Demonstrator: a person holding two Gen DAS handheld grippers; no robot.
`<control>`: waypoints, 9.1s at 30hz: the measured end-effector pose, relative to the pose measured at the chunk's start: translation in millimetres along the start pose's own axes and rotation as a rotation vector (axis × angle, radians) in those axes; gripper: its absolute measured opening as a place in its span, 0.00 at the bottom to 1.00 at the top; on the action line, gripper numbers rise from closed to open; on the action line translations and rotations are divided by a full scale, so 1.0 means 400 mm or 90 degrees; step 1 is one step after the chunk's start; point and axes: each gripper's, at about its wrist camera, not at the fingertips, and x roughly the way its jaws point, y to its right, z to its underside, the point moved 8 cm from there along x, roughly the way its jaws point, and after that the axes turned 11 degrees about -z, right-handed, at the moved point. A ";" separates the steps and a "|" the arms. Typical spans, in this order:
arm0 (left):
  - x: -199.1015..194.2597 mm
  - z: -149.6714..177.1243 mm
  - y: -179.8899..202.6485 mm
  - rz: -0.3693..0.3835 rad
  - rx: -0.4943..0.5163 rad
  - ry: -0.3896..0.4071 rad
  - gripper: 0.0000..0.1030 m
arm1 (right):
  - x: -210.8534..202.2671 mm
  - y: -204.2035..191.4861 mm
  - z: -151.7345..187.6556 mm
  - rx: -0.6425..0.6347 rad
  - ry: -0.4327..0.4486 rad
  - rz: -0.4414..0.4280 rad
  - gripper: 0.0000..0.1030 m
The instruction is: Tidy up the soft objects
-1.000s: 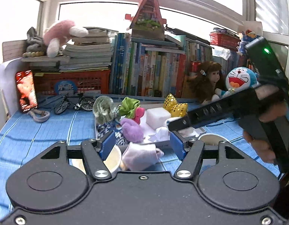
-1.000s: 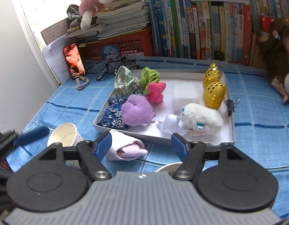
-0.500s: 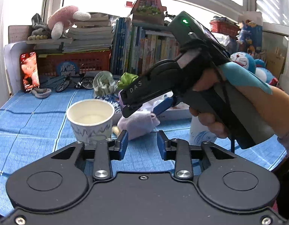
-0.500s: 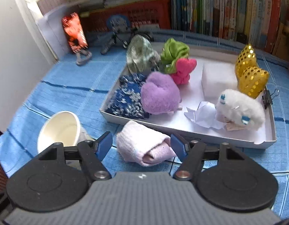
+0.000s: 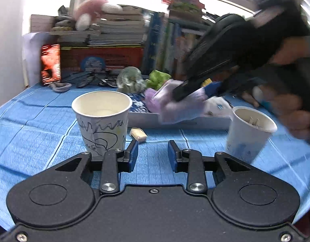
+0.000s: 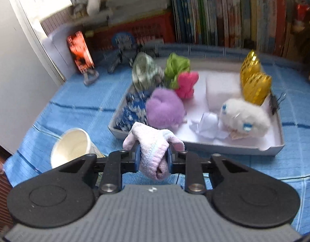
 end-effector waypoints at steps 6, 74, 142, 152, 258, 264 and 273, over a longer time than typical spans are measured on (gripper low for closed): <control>0.061 0.012 0.018 -0.067 -0.070 -0.004 0.30 | -0.101 0.006 -0.019 -0.008 0.058 -0.015 0.30; 0.257 -0.024 0.033 -0.188 -0.258 -0.147 0.19 | -0.260 0.142 0.095 0.028 0.113 -0.063 0.34; 0.482 -0.389 0.071 0.021 0.054 -0.227 0.20 | 0.022 0.215 -0.178 0.001 0.055 0.000 0.35; 0.537 -0.354 0.072 0.004 0.073 -0.254 0.20 | 0.122 0.225 -0.161 0.009 -0.001 0.019 0.35; 0.022 0.109 -0.069 -0.060 0.034 -0.105 0.92 | -0.198 0.132 0.402 -0.083 0.254 0.224 1.00; 0.035 0.122 -0.061 -0.072 0.055 -0.101 0.97 | -0.168 0.150 0.411 -0.075 0.232 0.237 1.00; 0.043 0.127 -0.057 -0.075 0.057 -0.092 1.00 | -0.143 0.165 0.427 -0.075 0.208 0.252 1.00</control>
